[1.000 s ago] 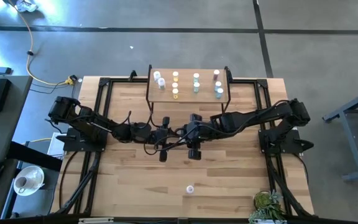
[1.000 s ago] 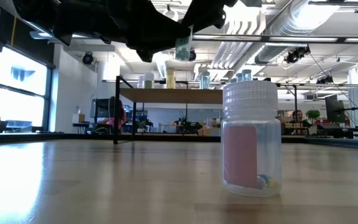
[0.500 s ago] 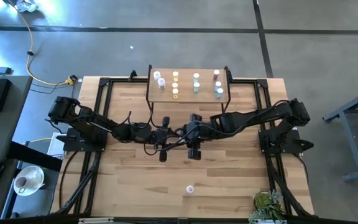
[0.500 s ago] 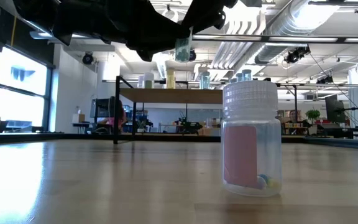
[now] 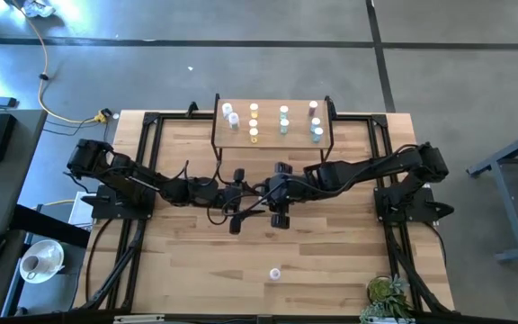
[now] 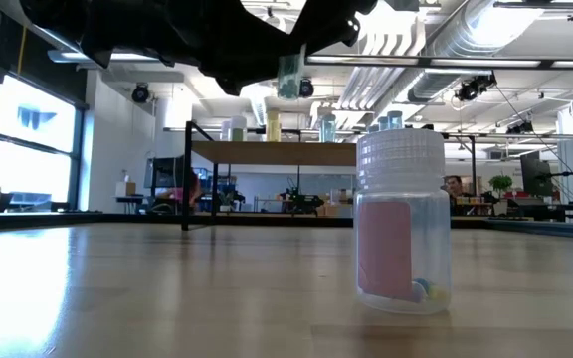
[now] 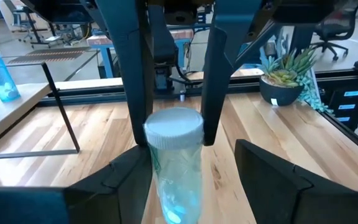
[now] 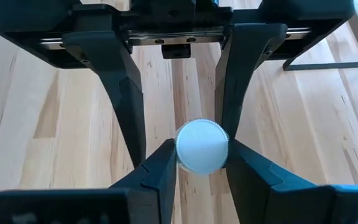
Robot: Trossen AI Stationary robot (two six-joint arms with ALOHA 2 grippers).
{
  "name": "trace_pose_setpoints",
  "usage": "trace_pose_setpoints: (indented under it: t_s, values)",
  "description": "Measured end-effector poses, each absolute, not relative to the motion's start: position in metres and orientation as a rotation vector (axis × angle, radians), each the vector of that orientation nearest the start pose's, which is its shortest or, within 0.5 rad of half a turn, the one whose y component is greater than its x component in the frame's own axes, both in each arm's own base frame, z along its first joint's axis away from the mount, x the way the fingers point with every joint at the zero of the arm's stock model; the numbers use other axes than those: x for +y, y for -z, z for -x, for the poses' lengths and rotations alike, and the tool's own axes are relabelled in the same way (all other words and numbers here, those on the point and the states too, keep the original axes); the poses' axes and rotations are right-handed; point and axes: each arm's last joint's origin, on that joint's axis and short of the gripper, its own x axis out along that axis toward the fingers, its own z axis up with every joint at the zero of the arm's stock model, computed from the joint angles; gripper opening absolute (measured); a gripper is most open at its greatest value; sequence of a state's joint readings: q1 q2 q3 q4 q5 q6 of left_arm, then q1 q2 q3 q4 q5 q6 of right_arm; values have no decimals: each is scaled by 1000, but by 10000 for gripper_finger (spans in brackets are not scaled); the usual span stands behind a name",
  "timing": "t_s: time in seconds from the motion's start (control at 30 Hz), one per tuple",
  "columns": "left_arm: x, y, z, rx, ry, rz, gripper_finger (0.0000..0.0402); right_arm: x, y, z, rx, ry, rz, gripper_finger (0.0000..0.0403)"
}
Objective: Pick and place medicine bottles onto shelf by color
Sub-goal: Put the green pill bottle on the shelf aligned with the other green pill bottles
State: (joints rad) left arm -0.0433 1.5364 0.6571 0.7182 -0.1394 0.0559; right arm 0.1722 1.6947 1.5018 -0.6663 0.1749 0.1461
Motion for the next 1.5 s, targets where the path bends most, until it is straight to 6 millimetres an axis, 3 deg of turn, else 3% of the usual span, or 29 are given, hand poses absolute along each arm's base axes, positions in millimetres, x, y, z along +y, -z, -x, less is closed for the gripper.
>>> trace_pose_setpoints:
  t_s: [0.53, 0.83, 1.13, 1.5]
  values:
    - [-6, -210, -304, 161, -180, -78, 216, 66, -314, -356, 876, 71, 27, 108]
    - [-6, -219, -292, 216, -194, -85, 216, 63, -327, -341, 869, 158, 61, 108]
    - [-12, -227, -283, 241, -168, -93, 216, 36, -366, -312, 757, 270, 74, 108]
    - [-18, -229, -282, 230, -148, -101, 216, -21, -416, -261, 585, 438, 4, 108]
